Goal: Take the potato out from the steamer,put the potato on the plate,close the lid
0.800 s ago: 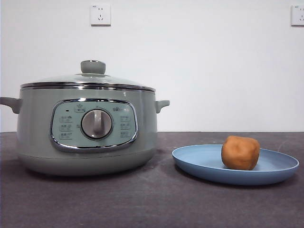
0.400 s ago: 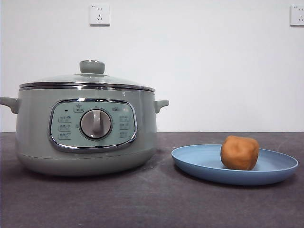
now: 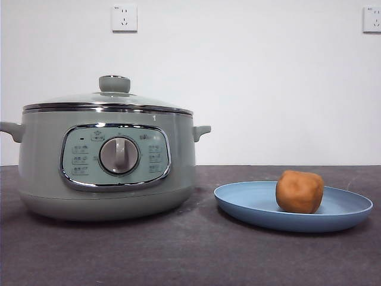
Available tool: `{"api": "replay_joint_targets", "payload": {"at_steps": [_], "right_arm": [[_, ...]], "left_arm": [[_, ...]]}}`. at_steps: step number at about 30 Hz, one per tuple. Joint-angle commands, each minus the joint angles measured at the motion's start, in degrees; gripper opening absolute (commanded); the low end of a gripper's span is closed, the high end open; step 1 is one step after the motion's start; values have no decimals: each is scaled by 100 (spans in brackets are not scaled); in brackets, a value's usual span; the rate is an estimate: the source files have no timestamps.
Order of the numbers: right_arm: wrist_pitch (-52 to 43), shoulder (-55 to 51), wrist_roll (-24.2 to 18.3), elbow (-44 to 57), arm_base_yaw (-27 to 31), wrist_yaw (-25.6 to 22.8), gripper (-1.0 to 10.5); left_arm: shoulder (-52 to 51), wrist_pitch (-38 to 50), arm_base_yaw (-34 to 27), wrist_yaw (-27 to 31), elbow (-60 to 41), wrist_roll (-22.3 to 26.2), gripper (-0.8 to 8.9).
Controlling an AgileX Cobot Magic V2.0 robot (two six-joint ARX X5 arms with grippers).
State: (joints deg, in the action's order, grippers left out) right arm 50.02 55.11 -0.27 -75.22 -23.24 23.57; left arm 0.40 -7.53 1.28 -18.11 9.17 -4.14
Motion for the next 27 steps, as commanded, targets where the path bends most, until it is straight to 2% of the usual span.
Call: {"api": "replay_joint_targets", "payload": {"at_steps": [1,15,24,27], "right_arm": [[-24,-4,-26,2,-4,4,-2],[-24,-4,-26,2,-4,4,-2],[-24,-4,-26,2,-4,4,-2],[-26,-4,-26,2,-4,4,-2]], "left_arm": [[-26,323,-15,9,-302,-162,0],[-26,509,-15,68,-874,-385,1],[-26,-271,-15,306,-894,-553,0],[-26,-201,-15,289,-894,-533,0]]}}
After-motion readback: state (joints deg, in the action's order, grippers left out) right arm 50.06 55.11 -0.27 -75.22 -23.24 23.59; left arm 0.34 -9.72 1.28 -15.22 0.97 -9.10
